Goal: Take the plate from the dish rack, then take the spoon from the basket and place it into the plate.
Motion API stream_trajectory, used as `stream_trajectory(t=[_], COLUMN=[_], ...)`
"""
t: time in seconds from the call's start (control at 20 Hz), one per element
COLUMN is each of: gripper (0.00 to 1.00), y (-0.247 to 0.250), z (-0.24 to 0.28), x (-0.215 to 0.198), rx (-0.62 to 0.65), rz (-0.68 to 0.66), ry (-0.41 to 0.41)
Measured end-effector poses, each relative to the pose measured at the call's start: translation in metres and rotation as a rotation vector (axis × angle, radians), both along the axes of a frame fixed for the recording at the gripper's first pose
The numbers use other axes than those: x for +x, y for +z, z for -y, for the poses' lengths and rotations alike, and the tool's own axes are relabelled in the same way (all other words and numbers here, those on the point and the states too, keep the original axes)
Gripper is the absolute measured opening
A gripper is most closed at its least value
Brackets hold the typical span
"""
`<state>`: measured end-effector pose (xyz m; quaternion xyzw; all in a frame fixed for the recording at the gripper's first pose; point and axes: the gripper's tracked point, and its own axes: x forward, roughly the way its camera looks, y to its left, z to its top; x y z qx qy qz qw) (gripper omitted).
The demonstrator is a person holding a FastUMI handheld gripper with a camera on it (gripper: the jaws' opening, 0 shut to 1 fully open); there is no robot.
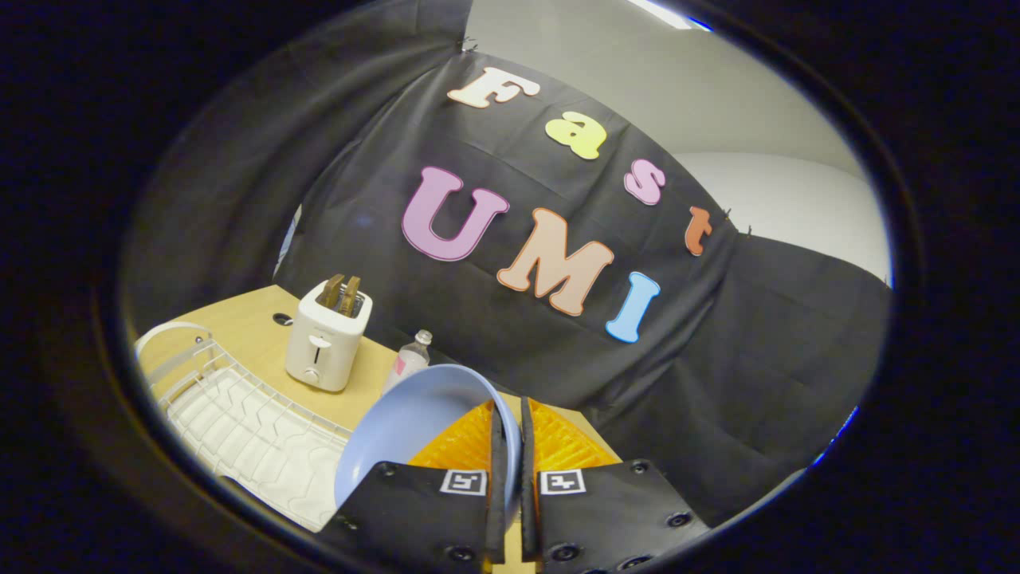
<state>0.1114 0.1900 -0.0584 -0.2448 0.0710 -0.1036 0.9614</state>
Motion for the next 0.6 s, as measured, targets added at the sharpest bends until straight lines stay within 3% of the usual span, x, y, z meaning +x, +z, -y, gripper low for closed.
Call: stream_trajectory(t=[0.35, 0.6], gripper=[0.1, 0.1], y=[0.001, -0.009], z=[0.066, 0.123], x=[-0.022, -0.033], rx=[0.049, 0.216], rz=[-0.018, -0.046], ry=[-0.045, -0.112])
